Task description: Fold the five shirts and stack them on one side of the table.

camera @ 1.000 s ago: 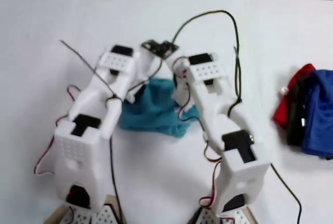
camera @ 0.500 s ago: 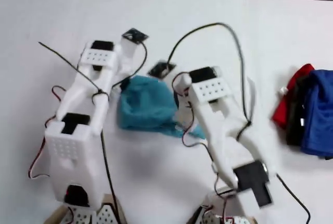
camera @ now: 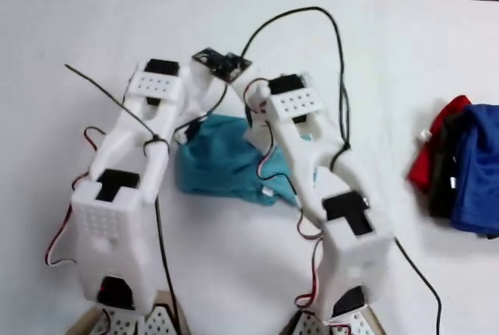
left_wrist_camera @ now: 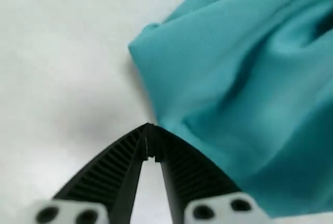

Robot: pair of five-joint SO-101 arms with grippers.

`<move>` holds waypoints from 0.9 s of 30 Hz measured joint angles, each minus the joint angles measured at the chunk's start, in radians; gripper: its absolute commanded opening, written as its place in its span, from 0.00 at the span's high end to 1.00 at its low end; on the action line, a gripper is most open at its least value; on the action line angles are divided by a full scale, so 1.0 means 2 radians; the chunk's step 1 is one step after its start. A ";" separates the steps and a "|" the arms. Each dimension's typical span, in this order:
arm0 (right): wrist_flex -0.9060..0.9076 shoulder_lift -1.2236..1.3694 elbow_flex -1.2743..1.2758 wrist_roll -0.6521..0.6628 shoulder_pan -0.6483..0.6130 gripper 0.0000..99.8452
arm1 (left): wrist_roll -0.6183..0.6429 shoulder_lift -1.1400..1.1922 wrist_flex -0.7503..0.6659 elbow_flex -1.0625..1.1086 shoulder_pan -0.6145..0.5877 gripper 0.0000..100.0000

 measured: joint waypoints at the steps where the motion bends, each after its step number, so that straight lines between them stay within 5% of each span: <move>1: 0.011 0.004 -0.005 0.000 0.000 0.98 | -0.001 0.001 0.000 0.001 -0.001 0.98; 8: 0.098 -0.013 -0.001 -0.002 0.001 0.98 | -0.002 0.001 0.000 0.001 0.000 0.98; 19: 0.082 -0.142 0.208 0.000 -0.002 0.98 | -0.001 0.000 -0.003 0.000 -0.004 0.98; 27: 0.056 -0.325 0.246 0.000 -0.002 0.98 | -0.024 0.000 0.006 -0.009 -0.087 0.98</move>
